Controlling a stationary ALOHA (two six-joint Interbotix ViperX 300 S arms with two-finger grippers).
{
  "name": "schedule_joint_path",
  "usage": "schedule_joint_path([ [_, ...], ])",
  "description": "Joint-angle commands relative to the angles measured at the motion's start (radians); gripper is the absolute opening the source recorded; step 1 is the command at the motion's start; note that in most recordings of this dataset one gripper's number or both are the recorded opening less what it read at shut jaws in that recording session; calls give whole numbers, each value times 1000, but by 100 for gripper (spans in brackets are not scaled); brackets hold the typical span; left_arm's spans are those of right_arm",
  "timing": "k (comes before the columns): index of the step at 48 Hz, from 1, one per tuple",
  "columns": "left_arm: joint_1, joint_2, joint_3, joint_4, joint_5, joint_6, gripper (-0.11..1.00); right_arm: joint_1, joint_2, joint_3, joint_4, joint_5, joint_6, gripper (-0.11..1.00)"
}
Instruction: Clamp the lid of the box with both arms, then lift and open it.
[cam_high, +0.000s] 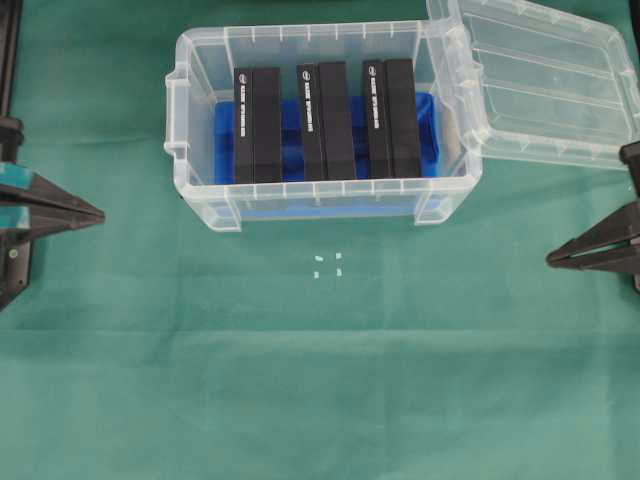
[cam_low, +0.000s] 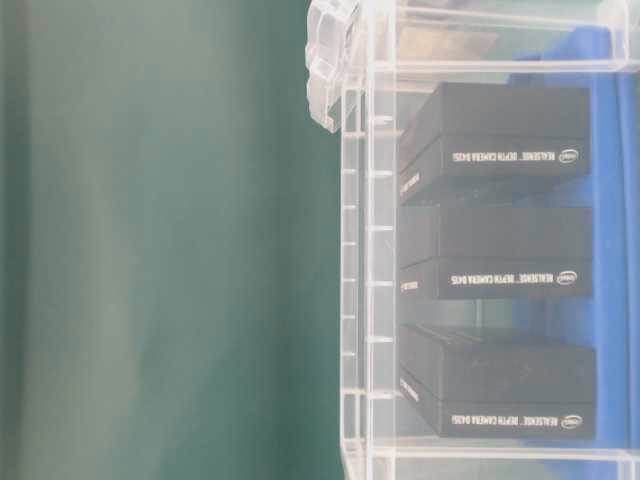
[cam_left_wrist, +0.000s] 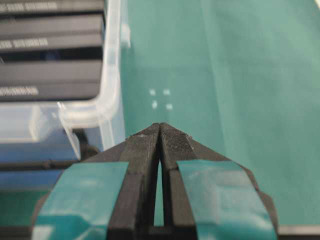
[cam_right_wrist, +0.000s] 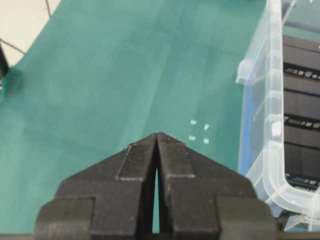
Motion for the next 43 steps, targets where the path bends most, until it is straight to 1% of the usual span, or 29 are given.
schedule_joint_path([
  [1,5,37,-2,-3,-41,-21,1,-2,14,5,-3,-60,-2,0],
  [6,14,49,9,-3,-78,-34,1,-2,11,37,-3,-110,-2,0],
  [13,23,37,21,-3,-92,-37,1,-2,-25,77,-3,-138,-2,0],
  [20,23,9,21,-3,-83,-37,1,-2,-114,103,-3,-110,-2,0],
  [27,23,-25,21,-3,-61,-37,1,-2,-206,110,-3,-49,-2,0],
  [35,23,-48,21,-3,-41,-37,1,-2,-276,112,-3,-3,-2,0],
  [43,26,-52,37,0,-55,-37,1,-2,-310,114,-3,-3,-2,0],
])
